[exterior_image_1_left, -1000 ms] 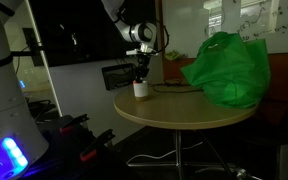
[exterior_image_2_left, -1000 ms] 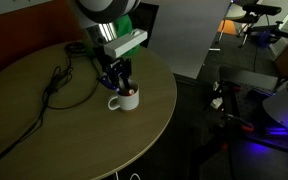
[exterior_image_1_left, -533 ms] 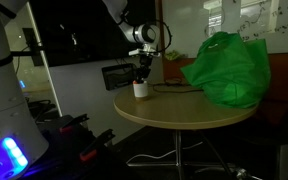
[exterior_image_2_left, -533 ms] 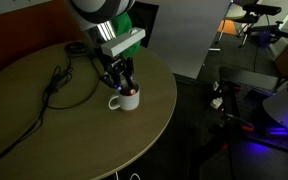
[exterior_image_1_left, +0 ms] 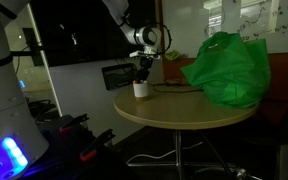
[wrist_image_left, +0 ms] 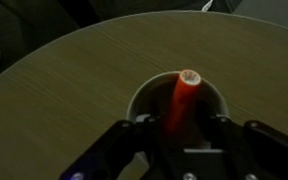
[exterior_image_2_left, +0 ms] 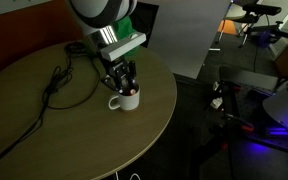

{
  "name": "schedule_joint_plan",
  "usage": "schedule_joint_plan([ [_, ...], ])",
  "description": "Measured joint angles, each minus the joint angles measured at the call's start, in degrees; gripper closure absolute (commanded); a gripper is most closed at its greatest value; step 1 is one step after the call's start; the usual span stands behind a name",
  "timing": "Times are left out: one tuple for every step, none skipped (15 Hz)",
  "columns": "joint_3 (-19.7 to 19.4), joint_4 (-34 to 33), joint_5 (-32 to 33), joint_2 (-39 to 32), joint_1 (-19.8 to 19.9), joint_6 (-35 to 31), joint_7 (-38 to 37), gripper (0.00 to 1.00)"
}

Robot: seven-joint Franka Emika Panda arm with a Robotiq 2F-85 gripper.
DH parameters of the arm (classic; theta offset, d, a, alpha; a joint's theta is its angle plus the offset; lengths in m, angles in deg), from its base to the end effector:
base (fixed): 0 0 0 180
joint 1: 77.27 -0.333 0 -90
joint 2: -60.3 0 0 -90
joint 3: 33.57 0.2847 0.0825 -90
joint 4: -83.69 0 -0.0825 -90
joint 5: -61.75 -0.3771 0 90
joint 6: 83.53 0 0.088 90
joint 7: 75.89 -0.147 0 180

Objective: Remove the marker from the mug cup and place it on the table

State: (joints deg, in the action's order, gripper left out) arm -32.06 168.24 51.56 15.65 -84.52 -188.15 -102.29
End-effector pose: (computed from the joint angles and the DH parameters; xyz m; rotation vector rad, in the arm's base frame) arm 0.6131 0.1149 0.1349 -2.9592 0.5907 0.7099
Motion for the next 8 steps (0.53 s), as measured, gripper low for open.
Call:
schedule_joint_plan([
  [-0.05, 0.04, -0.43, -0.19, 0.01, 0.09, -0.58, 0.81],
  [-0.13, 0.07, -0.75, -0.40, 0.03, 0.49, -1.26, 0.88],
  [-0.27, 0.07, -1.14, -0.59, 0.05, 1.00, -1.96, 0.96],
  [-0.51, 0.07, -1.38, -0.69, 0.05, 1.63, -2.32, 1.00],
  [-0.78, 0.00, -1.58, -0.69, 0.10, 2.35, -2.46, 0.95],
  [-0.94, -0.21, -2.04, -0.69, 0.27, 2.98, -2.47, 0.95],
  [-0.96, -0.54, -2.59, -0.67, 0.60, 3.68, -2.40, 0.95],
  [-0.96, -0.99, -3.09, -0.57, 0.97, 4.71, -2.21, 0.95],
])
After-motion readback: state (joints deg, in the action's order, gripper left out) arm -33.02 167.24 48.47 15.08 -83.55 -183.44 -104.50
